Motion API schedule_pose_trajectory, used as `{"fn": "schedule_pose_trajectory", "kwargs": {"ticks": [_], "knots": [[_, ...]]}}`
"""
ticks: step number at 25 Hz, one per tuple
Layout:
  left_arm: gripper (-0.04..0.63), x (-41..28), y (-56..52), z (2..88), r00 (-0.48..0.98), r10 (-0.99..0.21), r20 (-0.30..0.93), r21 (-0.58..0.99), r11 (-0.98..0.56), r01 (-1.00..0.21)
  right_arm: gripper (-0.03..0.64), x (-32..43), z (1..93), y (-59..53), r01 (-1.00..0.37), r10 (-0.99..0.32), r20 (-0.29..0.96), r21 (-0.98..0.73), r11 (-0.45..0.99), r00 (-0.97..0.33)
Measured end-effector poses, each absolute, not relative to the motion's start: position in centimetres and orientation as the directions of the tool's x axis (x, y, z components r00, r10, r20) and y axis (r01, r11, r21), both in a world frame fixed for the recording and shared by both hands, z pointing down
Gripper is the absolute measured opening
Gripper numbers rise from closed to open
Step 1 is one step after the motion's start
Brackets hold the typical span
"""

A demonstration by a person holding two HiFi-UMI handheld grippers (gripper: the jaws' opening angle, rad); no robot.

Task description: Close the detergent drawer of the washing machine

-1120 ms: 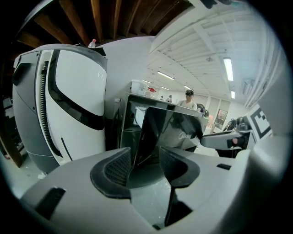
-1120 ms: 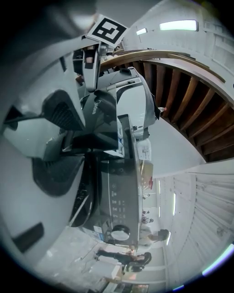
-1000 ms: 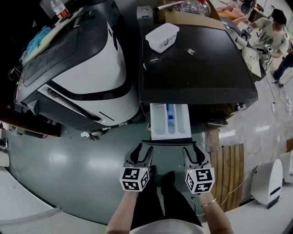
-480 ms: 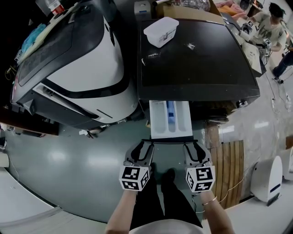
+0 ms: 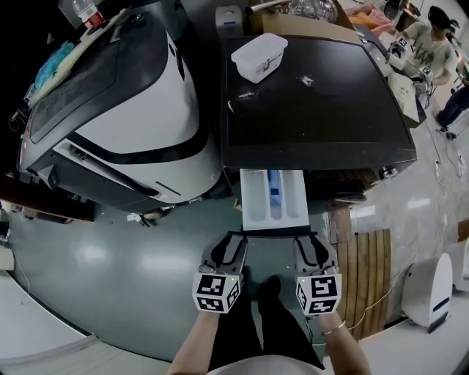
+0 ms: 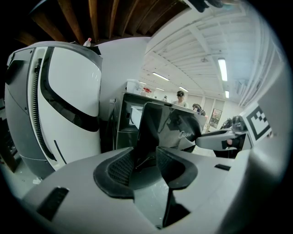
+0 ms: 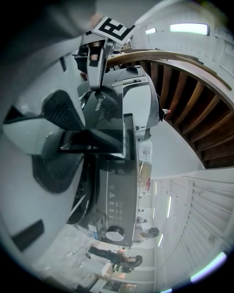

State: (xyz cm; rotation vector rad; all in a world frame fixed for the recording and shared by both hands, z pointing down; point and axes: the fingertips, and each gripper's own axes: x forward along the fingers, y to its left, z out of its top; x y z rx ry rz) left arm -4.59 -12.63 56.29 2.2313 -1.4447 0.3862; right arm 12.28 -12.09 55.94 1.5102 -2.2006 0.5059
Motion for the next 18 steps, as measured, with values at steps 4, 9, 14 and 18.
{"fn": "schedule_pose_trajectory", "kwargs": {"ticks": [4,9,14,18], "knots": [[0.14,-4.51,-12.69,56.29,0.412,-0.784,0.464,0.214,-0.352,-0.911,0.156,12.35,55.93,-12.15,-0.938,-0.787,0.529,-0.053,0.342,-0.317],[0.138,-4.55,-12.78,56.28,0.407,-0.786,0.466,0.21,-0.349,-0.913,0.156,12.24,55.91,-12.23,-0.937,-0.788,0.526,-0.049,0.346,-0.319],[0.138,-4.51,-12.81,56.31,0.401,-0.786,0.47,0.207,-0.343,-0.916,0.156,12.26,55.96,-12.25,-0.937,-0.79,0.525,-0.049,0.345,-0.318],[0.138,-4.45,-12.86,56.29,0.397,-0.787,0.473,0.207,-0.339,-0.918,0.156,12.3,55.94,-12.32,-0.936,-0.789,0.524,-0.046,0.348,-0.319]]}}
